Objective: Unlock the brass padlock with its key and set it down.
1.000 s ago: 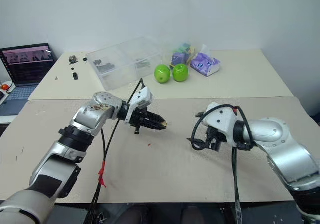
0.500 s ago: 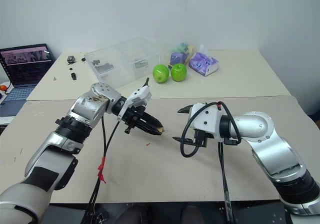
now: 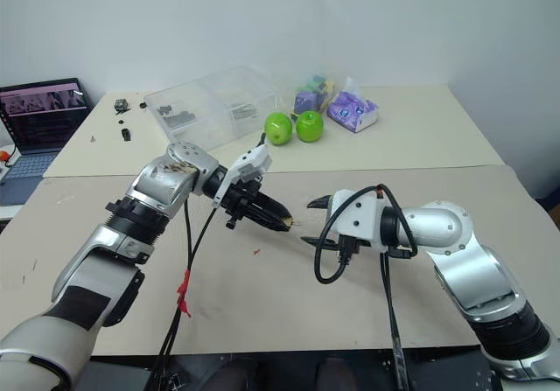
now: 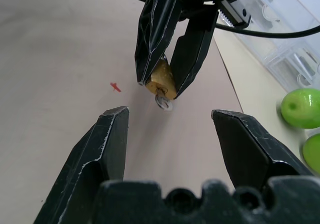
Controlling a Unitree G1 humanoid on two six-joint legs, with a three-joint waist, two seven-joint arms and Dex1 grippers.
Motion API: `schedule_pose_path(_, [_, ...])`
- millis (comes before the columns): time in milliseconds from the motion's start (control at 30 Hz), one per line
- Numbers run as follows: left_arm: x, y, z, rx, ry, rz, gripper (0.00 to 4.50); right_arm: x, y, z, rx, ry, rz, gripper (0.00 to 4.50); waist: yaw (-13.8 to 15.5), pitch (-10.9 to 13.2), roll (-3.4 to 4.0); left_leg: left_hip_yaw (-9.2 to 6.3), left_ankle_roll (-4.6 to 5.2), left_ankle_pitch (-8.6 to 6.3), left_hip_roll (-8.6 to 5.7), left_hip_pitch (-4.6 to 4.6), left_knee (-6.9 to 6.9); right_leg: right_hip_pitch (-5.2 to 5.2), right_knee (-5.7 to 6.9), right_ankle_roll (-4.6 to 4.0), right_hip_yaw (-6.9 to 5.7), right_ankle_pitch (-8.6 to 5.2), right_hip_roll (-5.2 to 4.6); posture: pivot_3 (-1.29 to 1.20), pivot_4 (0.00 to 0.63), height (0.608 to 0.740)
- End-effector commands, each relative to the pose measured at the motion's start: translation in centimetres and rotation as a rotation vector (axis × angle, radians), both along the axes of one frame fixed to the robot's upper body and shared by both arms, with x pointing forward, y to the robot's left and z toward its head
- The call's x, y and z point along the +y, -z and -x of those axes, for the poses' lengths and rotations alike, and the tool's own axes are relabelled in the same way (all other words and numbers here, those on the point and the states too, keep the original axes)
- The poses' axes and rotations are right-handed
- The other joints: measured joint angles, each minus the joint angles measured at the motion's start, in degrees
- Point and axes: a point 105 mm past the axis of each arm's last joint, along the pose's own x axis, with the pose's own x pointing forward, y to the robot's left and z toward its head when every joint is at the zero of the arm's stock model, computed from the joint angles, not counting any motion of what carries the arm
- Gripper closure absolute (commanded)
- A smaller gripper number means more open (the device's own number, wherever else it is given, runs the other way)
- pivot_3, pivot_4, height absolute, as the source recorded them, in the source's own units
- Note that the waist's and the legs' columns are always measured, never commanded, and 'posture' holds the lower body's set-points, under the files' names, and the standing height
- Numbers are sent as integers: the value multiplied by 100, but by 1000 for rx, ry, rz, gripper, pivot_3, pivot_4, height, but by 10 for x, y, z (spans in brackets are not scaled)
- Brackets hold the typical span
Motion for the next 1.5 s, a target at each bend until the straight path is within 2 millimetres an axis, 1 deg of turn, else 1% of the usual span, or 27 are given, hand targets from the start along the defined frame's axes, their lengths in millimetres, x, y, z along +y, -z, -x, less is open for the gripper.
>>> schedule_pose_path(33, [-6,-17,3,-47,35,36,3654,8,-13,0,-50,-25,-30,1880,3,0,0,-1,0,0,2,0,0,0,0,0,0,0,3,0,150,740])
schedule_pose_path(67, [-7,-18,3,-47,35,38,3654,8,-13,0,-50,-26,-33,2070,5,0,0,-1,0,0,2,0,0,0,1,0,0,0,2,0,150,740])
schedule_pose_path(100, [-9,-18,3,-46,38,41,3654,9,-13,0,-53,-25,-33,2425,5,0,0,-1,0,0,2,0,0,0,2,0,0,0,3,0,150,740])
schedule_pose_path(200, [-14,-18,5,-43,45,46,3654,10,-11,-1,-50,-25,-38,2425,6,0,0,-1,0,0,1,0,1,0,1,0,0,0,2,0,150,740])
schedule_pose_path(233, [-14,-17,6,-41,51,45,3654,10,-11,-1,-49,-26,-39,2724,6,0,0,-1,0,0,1,0,1,0,1,0,0,0,2,0,150,740])
schedule_pose_path(300, [-14,-15,9,-39,62,40,3654,11,-12,-1,-50,-23,-44,3069,7,0,0,-1,0,0,1,0,1,0,0,-1,1,0,2,0,150,740])
schedule_pose_path(333, [-14,-15,10,-39,66,38,3654,11,-12,-1,-50,-21,-45,3408,7,0,0,-1,0,0,1,0,0,-1,1,-1,0,0,2,0,150,740])
schedule_pose_path(600, [-13,-20,7,-54,62,33,3654,5,-9,-2,-48,-6,-22,3408,6,0,0,-1,1,0,2,2,0,-1,4,-1,2,0,4,0,150,740])
schedule_pose_path(767, [-6,-23,1,-71,53,20,3654,-2,-10,0,-37,3,-12,3408,7,0,0,-1,1,0,1,1,0,-1,2,-1,2,0,4,0,150,740])
schedule_pose_path(933, [1,-22,-6,-88,28,0,3654,-6,-13,2,-30,12,-7,3408,7,1,-1,0,2,-1,1,2,-1,-2,2,-1,3,0,4,0,150,740])
schedule_pose_path(1100, [-3,-22,-5,-86,41,6,3654,-5,-11,1,-25,13,-9,3408,6,1,-2,0,3,-2,1,1,-1,-1,2,0,3,-1,4,0,150,740])
schedule_pose_path(1500, [-9,-24,-2,-81,57,17,3654,-2,-13,-2,-41,19,-22,3408,4,1,-1,0,4,-2,2,2,0,-1,2,0,3,-1,4,0,150,740])
